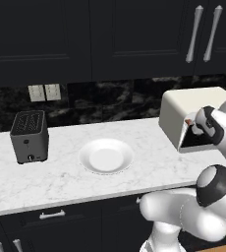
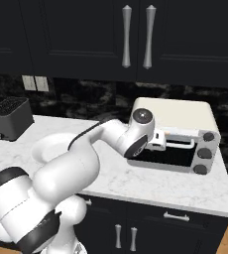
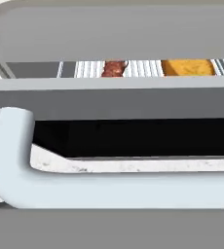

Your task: Pick up the kebab skewer and baguette bread, and place them inside the toaster oven. Close the toaster oven door and start by setting the timer.

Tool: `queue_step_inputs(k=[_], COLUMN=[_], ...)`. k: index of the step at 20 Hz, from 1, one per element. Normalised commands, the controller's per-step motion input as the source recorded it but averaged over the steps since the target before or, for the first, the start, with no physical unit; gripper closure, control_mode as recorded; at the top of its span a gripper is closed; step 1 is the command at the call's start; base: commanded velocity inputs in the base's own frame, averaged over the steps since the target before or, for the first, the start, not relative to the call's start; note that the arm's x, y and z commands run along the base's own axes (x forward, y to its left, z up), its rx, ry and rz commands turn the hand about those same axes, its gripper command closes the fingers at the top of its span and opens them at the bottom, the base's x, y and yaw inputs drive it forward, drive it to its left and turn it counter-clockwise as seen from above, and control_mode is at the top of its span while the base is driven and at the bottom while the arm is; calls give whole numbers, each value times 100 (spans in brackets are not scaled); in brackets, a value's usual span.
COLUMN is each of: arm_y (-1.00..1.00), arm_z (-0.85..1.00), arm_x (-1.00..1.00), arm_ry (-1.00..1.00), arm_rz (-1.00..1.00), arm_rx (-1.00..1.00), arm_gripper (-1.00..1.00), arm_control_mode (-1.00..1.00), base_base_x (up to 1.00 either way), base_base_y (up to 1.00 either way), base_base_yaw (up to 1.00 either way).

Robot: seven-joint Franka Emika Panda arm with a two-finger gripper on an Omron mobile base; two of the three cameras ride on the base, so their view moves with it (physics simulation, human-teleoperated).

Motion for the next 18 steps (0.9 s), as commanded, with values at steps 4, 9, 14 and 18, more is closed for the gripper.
queue_step_inputs(k=[4, 9, 14, 18], arm_y=[0, 0, 0, 0], arm_z=[0, 0, -10, -30], arm_x=[47, 50, 34, 12], arm_ry=[4, 6, 9, 9], arm_rz=[0, 0, 0, 0], arm_rx=[-1, -2, -2, -1], arm_gripper=[-100, -100, -100, -100], arm_control_mode=[-100, -100, -100, -100], base_base_x=[0, 0, 0, 0], base_base_y=[0, 0, 0, 0], base_base_yaw=[0, 0, 0, 0])
